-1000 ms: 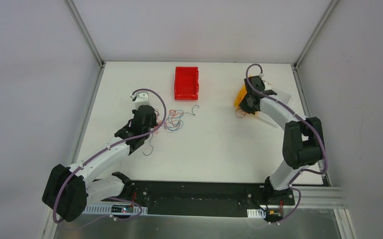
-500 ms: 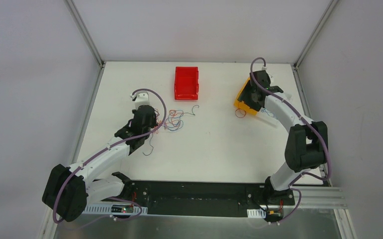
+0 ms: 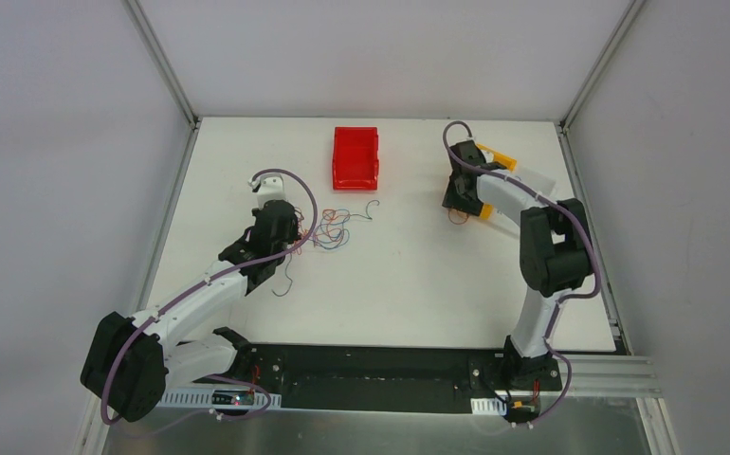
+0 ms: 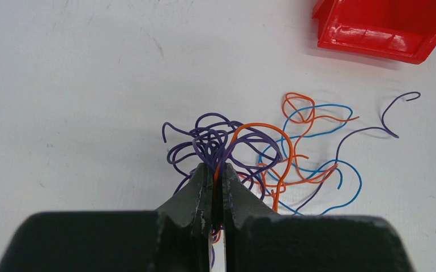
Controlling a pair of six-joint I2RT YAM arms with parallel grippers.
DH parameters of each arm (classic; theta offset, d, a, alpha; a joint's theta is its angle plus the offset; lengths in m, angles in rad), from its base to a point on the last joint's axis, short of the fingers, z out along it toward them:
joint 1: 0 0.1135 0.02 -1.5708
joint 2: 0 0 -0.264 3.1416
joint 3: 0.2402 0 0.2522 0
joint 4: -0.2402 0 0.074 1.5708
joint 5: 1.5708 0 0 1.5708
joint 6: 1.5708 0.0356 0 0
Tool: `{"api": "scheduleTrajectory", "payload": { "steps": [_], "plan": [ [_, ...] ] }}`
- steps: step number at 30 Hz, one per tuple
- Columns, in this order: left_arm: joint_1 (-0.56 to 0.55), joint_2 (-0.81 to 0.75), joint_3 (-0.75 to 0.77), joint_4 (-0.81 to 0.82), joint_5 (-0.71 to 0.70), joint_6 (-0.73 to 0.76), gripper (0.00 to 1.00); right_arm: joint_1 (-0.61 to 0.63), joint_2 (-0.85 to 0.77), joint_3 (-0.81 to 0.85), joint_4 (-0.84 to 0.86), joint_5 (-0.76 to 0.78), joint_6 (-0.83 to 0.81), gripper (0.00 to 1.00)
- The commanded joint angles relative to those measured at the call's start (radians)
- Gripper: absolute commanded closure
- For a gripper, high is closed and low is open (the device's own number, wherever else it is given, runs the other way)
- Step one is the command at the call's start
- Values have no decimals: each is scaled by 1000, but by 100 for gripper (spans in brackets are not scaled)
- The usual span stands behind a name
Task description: Untangle the cables
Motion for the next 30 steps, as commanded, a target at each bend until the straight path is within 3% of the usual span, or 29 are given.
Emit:
{"api": "scheduleTrajectory", "payload": {
  "steps": [1,6,7,15,24,30],
  "plan": [
    [-9,-3,-4,36,7,12,100,14,22,61,-32,75,-35,56],
    [-9,-1,-3,36,9,12,100,14,7,63,-34,52,-24,98],
    [-9,-1,-3,36,9,12,100,15,-6,65,-35,44,-24,100],
    [-9,3,-3,36,3,14,100,-59,-93,144,-52,-158,3,100],
    [-9,10,0,37,5,13,100,-322,-41,286,-83,-541,121,100],
    [-9,16,1,38,4,14,100,-382,28,376,-97,-582,151,100]
  ]
}}
